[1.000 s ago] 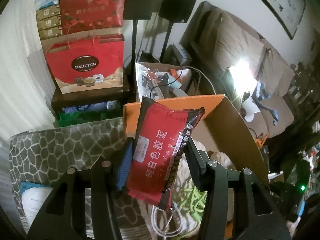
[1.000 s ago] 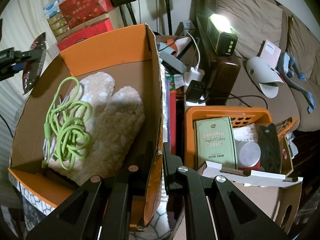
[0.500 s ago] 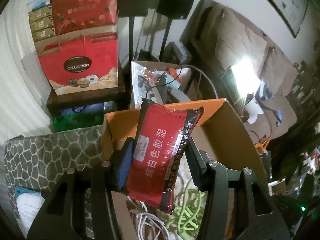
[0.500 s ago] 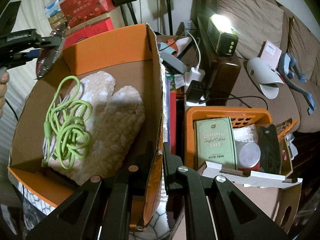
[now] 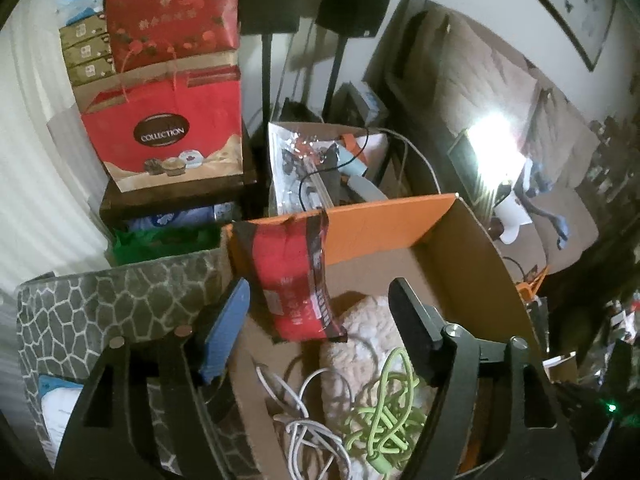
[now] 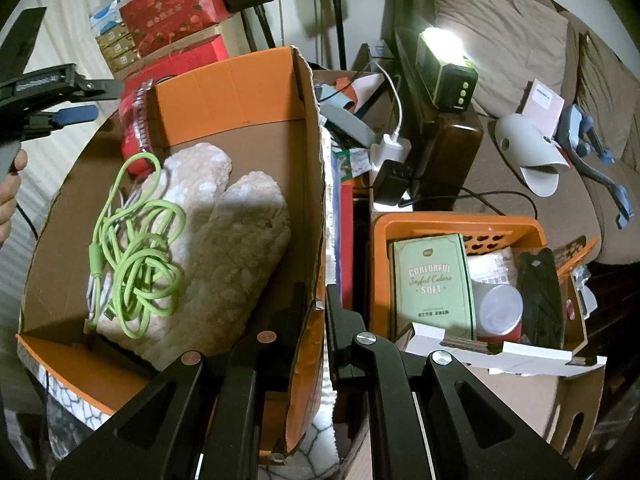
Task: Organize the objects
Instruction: 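Lift the red packet with the left gripper and release it into the box, then move the left gripper to the black Carefree tissue box and grasp it, then lift the tissue box with the left gripper and release it into the orange box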
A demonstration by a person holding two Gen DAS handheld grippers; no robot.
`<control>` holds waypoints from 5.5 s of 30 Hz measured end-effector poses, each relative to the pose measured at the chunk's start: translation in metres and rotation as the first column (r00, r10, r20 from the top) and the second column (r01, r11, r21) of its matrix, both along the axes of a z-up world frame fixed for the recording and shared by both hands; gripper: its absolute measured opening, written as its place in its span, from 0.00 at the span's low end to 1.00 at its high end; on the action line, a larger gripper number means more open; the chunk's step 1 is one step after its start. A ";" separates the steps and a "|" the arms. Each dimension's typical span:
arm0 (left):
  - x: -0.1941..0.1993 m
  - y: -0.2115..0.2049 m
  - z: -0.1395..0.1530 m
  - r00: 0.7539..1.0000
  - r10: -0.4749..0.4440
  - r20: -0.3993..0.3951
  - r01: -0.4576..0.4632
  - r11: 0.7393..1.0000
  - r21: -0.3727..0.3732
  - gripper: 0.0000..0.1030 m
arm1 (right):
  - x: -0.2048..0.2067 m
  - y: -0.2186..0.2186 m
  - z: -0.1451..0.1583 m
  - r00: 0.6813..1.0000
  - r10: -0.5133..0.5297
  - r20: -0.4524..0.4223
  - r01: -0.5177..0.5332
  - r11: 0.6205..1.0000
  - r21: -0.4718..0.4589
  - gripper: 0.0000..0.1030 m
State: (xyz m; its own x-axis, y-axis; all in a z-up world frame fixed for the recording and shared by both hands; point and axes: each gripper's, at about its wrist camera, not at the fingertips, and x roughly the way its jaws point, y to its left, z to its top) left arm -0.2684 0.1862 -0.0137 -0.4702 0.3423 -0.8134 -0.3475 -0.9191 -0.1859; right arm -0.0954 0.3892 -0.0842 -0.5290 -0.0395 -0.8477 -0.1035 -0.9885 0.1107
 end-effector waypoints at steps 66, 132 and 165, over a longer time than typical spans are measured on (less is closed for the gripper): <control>0.026 -0.082 -0.110 0.927 -0.366 0.081 0.375 0.896 -0.238 0.82 | 0.001 0.003 -0.005 1.000 0.000 0.010 0.000 1.000 0.014 0.09; 0.083 0.036 0.011 0.960 -0.275 -0.055 0.279 0.957 0.077 0.79 | -0.002 0.003 -0.002 1.000 -0.007 0.017 0.007 1.000 -0.011 0.08; 0.108 0.053 0.005 0.962 -0.265 -0.062 0.262 0.964 -0.044 0.90 | 0.000 0.005 -0.001 1.000 -0.008 0.015 0.008 1.000 -0.015 0.08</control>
State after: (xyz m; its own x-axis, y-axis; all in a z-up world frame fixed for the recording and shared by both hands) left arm -0.1602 0.2396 -0.0090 -0.4207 0.4335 -0.7969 -0.5888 -0.7988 -0.1236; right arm -0.0955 0.3938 -0.0857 -0.5164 -0.0484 -0.8550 -0.1134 -0.9857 0.1243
